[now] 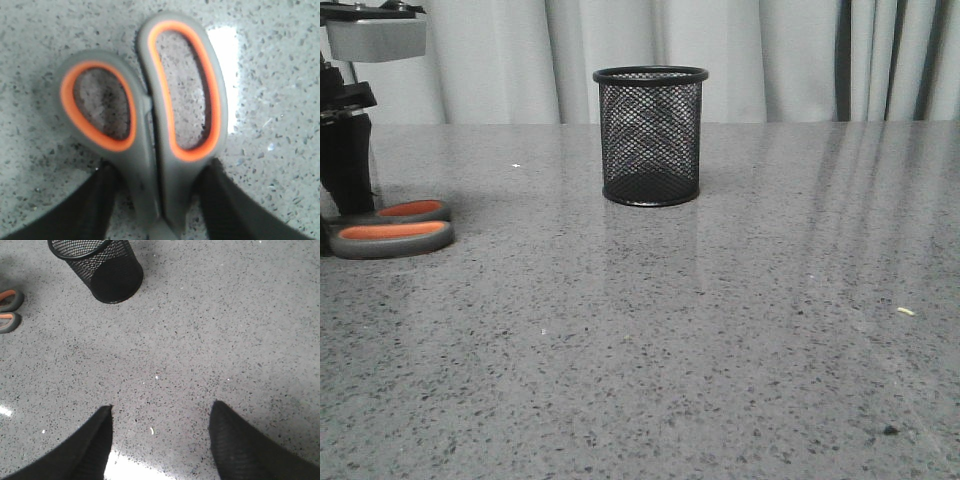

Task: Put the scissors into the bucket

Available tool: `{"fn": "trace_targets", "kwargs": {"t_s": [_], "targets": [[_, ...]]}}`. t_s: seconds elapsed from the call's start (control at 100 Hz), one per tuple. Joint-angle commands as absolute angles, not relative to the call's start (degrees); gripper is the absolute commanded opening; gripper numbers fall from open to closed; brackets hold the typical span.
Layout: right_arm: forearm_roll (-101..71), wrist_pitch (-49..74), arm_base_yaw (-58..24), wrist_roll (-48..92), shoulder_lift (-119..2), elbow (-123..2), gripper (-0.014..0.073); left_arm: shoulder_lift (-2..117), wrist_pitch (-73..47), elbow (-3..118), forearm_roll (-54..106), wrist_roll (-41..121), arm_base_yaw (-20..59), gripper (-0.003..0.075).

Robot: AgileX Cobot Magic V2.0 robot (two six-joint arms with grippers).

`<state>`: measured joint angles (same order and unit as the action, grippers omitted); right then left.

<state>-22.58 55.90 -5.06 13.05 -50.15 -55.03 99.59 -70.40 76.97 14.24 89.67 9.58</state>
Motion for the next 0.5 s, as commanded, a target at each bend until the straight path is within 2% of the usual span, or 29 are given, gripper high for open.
{"fn": "trace_targets", "kwargs": {"t_s": [0.0, 0.1, 0.16, 0.49], "targets": [[-23.45, 52.36, -5.17, 13.92, -50.04, -57.11, 0.0384, 98.52, -73.26, 77.61, 15.86, 89.69, 9.94, 0.0178], [-23.45, 52.36, -5.17, 13.92, -50.04, -57.11, 0.0384, 98.52, -73.26, 77.61, 15.86, 89.69, 9.94, 0.0034], [-23.45, 52.36, -5.17, 13.92, -50.04, -57.11, 0.0384, 98.52, -73.26, 77.61, 15.86, 89.69, 9.94, -0.002], [-23.45, 52.36, -5.17, 13.92, -50.04, -57.11, 0.0384, 95.29, -73.26, 81.51, 16.09, 86.74, 9.94, -0.0019]]}}
